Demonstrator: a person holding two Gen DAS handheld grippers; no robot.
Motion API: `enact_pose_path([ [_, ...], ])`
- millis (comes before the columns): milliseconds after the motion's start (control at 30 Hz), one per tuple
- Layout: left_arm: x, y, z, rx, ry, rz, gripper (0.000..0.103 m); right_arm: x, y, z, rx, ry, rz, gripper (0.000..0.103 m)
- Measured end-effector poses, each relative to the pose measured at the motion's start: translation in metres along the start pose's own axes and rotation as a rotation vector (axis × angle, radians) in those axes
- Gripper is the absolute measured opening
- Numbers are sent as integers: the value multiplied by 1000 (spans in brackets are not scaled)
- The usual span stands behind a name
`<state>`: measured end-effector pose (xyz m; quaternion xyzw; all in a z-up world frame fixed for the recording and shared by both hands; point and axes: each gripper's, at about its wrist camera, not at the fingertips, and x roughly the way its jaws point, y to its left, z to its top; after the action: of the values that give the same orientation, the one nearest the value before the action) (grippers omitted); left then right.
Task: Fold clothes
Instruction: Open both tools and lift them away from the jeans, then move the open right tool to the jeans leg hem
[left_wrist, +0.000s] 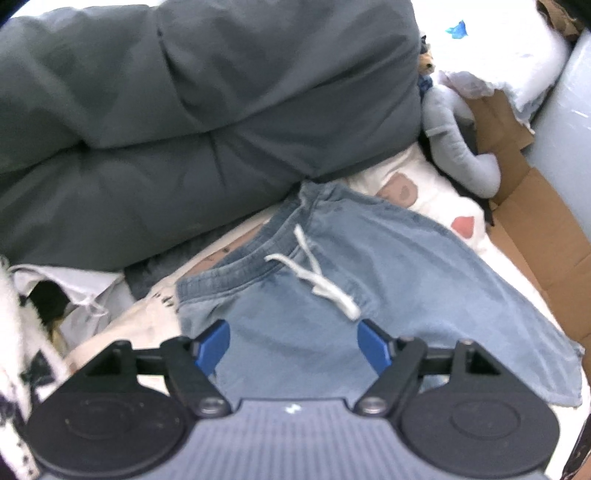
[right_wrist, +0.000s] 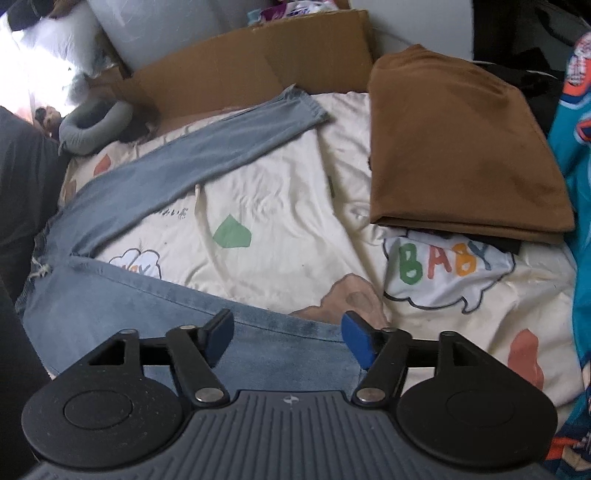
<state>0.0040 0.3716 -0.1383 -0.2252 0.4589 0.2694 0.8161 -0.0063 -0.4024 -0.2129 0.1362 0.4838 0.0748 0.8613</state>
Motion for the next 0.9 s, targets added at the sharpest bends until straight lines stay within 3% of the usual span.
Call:
enact_pose_path([
  [367,-11,18,-37,55,34,2,78,-35,-10,-24,-1,-41,1,81],
  [900,-8,19,-92,72,72,27,78,-38,-8,-92,-163,61,-19,81],
])
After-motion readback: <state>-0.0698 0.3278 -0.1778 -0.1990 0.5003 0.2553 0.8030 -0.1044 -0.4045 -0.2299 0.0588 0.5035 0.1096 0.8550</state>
